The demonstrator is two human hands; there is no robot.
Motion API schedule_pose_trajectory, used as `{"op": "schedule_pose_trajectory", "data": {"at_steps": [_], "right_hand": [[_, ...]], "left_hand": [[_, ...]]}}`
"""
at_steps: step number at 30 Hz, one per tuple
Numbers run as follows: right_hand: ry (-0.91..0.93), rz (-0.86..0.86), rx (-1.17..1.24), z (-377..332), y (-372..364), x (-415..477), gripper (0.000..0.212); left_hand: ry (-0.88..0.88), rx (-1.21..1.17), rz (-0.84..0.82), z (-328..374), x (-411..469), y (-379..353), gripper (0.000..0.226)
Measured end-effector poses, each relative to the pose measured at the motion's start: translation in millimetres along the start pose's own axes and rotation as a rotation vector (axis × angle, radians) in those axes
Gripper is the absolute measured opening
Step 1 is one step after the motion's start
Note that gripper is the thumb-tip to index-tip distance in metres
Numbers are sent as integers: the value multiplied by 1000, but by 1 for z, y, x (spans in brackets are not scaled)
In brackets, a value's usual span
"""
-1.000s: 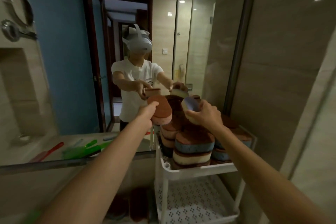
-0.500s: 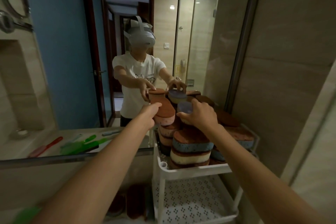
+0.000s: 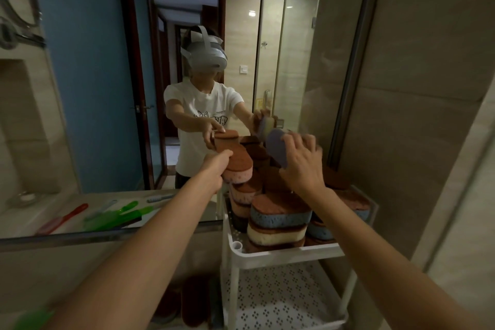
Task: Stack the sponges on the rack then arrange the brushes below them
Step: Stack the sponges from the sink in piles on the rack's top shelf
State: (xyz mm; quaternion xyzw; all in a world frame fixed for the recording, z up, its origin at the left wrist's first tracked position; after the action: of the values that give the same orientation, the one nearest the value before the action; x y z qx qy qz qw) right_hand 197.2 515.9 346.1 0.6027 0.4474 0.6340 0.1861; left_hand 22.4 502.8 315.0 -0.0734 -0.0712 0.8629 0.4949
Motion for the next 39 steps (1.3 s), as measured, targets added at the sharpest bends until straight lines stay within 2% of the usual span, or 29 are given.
{"op": "schedule_pose_trajectory", "data": {"at_steps": [4,6,8,10,12,14,16,18,20,22,25,28,33,39], "right_hand": [[278,-167,-216,-3,-4,-3,67],[358,-226,-201,-2,-8,-5,66],[313,-300,23,0,-8,-4,65],[150,-380,394,0,-4,-3,65],[36,-343,670,1,2,-2,59],[-49,-301,773,4,3,1,54],[-117,-282,740,9,-1,3,43],[-167,-335,630,13,-6,4,35],[-187,-462,568,15,-12,1,37],[-188,-511,555,16,-14,-1,42],[-182,-490,501,16,-13,-1,48],[-203,-433,502,16,-11,0,49],[-249,-369,525,16,-12,0,43],[-282,-334,537,17,-14,0,42]], "left_hand": [[-28,59,-33,-1,-1,-7,38],[-29,84,-43,-2,-2,-9,37],[-22,105,-51,-3,-3,-9,35],[-17,119,-58,-3,-4,-10,34],[-16,129,-65,-2,-5,-11,34],[-30,147,-73,-2,-6,-13,36],[-49,177,-80,-1,-8,-14,38],[-75,233,-84,-1,-8,-15,40],[-103,320,-82,0,-9,-14,42],[-115,407,-82,0,-9,-13,44],[-92,482,-67,1,-8,-12,49],[-62,459,-68,3,-8,-12,51],[-66,442,-94,3,-11,-11,44],[-159,529,-61,4,-6,-5,35]]}}
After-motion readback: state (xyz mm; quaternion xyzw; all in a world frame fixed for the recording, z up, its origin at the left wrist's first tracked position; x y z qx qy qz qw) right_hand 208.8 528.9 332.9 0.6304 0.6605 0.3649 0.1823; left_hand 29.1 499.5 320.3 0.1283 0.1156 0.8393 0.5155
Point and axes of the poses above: each hand's wrist, its own x-axis towards the middle knuckle, its own y-axis out of the back of the hand, z = x × y, the point moved 3 cm from there along x, towards the middle knuckle, and after that the axes turned 9 degrees about -y, right-handed, at the moved point
